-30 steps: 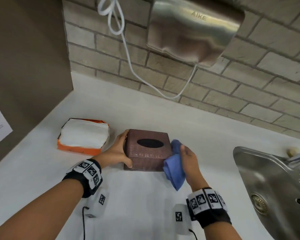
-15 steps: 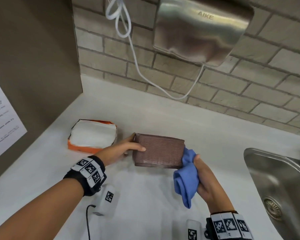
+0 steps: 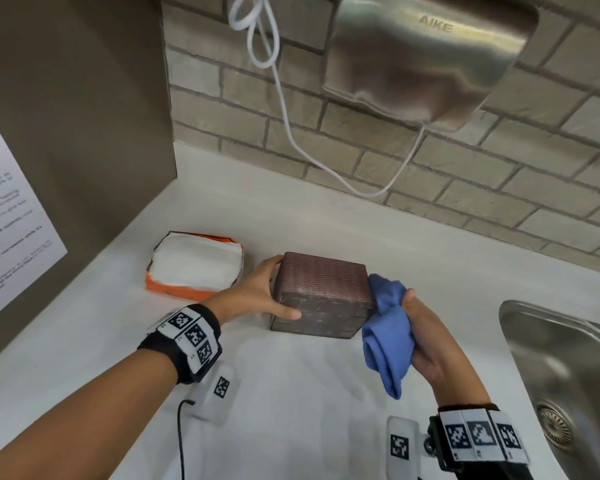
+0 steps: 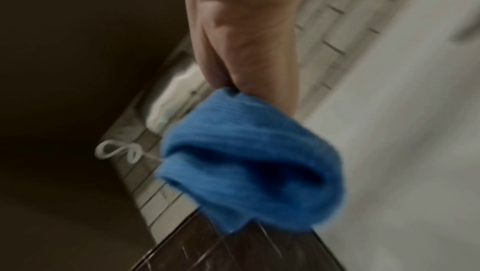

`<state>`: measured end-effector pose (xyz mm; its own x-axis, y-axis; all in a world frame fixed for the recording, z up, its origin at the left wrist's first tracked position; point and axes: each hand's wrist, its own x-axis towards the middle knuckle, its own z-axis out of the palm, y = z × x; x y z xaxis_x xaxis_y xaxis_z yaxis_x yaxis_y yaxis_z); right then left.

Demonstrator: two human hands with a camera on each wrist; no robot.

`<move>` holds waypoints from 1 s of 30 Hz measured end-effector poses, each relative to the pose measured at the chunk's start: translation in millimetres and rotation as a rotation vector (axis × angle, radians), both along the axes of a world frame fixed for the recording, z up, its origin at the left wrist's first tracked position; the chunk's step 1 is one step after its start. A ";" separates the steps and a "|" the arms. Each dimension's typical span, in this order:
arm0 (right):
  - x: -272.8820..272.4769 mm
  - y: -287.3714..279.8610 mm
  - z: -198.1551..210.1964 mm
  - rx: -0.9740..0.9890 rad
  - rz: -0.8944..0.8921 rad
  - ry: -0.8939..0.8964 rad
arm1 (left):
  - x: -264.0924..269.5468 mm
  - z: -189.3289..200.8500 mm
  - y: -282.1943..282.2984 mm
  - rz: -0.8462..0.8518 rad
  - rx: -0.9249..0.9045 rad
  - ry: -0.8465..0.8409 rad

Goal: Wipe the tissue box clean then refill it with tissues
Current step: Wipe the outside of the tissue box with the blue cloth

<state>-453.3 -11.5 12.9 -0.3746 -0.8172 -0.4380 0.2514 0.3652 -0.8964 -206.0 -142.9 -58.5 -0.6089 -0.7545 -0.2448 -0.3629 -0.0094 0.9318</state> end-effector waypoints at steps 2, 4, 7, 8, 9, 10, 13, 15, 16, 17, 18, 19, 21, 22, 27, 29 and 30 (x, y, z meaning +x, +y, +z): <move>6.3 2.0 13.5 -0.077 -0.020 0.293 | -1.0 -4.1 -0.8 0.020 -0.003 0.004; 21.6 -1.5 26.6 -0.203 0.006 0.653 | -1.5 -6.9 1.3 0.013 -0.006 0.034; 62.2 -21.7 20.7 -0.369 0.263 0.962 | -1.4 -13.3 3.0 0.046 0.041 0.136; 75.6 -29.4 8.5 -0.368 0.442 1.085 | -0.9 -15.6 3.3 0.053 0.039 0.160; 86.8 -34.4 -8.6 -0.345 0.627 1.212 | -0.8 -14.8 4.6 0.054 0.012 0.168; 91.1 -36.6 -26.8 -0.341 0.763 1.310 | -0.6 -14.0 5.1 0.052 -0.026 0.153; 71.6 -28.8 -33.5 -0.392 0.699 1.277 | -1.4 -16.9 3.4 0.086 -0.047 0.147; 39.2 -16.6 -22.6 -0.341 0.533 1.111 | -2.9 -19.4 1.9 0.103 -0.009 0.156; 25.9 -10.7 -15.7 -0.281 0.475 1.093 | -4.0 -19.8 1.7 0.097 -0.003 0.146; 17.7 -7.6 -11.5 -0.220 0.459 1.136 | -5.3 -21.2 1.2 0.095 -0.007 0.154; 17.4 -7.9 -11.5 -0.158 0.468 1.200 | -5.9 -21.4 1.5 0.096 -0.006 0.155; 27.5 -11.6 -13.5 -0.106 0.484 1.258 | -7.0 -20.9 1.8 0.104 -0.005 0.166; 65.8 -21.4 -20.8 -0.124 0.495 1.356 | -7.2 -21.6 2.5 0.120 -0.008 0.191; 85.1 -27.3 -27.0 -0.201 0.516 1.399 | -6.0 -20.7 2.9 0.115 -0.013 0.213; 72.4 -31.6 -36.4 -0.301 0.605 1.288 | -3.4 -21.6 1.5 0.099 -0.021 0.213; 38.5 -21.6 -29.5 -0.338 0.463 1.279 | -4.1 -21.4 0.7 0.105 -0.007 0.193; 25.9 -15.1 -25.5 -0.298 0.398 1.248 | -4.3 -22.0 0.3 0.104 -0.002 0.182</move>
